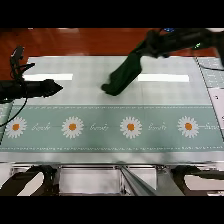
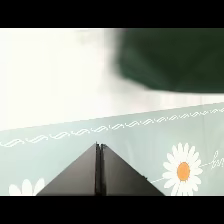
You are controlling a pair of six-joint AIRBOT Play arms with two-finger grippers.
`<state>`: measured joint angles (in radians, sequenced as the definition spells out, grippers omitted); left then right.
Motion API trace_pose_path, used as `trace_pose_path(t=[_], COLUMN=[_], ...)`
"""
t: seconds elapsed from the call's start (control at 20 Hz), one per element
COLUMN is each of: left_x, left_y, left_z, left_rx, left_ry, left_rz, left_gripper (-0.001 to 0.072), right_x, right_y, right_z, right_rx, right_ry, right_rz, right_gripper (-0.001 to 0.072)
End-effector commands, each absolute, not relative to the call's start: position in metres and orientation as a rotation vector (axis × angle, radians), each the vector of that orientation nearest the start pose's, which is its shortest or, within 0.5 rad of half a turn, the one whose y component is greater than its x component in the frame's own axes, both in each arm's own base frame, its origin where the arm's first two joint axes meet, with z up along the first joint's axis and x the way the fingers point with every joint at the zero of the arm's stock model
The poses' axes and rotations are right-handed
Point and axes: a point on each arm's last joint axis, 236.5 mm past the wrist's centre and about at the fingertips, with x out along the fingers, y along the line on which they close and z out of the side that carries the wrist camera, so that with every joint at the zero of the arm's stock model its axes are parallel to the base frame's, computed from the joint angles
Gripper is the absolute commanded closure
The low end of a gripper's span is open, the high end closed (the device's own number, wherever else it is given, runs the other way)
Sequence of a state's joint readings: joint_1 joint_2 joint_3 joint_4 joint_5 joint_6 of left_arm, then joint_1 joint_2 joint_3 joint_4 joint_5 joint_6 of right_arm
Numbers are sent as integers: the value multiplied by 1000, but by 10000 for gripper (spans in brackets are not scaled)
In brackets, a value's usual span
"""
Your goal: Fold the shirts.
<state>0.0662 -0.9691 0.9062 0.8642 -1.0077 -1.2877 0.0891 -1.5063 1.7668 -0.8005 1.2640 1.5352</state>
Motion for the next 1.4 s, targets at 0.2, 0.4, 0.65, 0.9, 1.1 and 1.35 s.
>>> trace_pose_path(t=[0.2, 0.4, 0.65, 0.9, 1.1, 1.35], left_x=[357, 361, 364, 371, 377, 383], left_y=[-106, -104, -103, -99, -95, -93], left_z=[86, 88, 89, 93, 96, 99], left_rx=[-433, -434, -435, -435, -436, -436], left_ry=[932, 917, 902, 870, 842, 812], left_rz=[-409, -400, -392, -374, -359, -344], left_gripper=[693, 693, 693, 693, 693, 693], right_x=[439, 405, 358, 277, 197, 72], right_y=[17, -62, -118, -177, -201, -204], right_z=[266, 271, 255, 208, 160, 100], right_rx=[591, 661, 694, 681, 730, 777], right_ry=[839, 828, 907, 1122, 1263, 1521], right_rz=[317, 145, -24, -394, -656, -1009], right_gripper=[690, 691, 691, 691, 691, 688])
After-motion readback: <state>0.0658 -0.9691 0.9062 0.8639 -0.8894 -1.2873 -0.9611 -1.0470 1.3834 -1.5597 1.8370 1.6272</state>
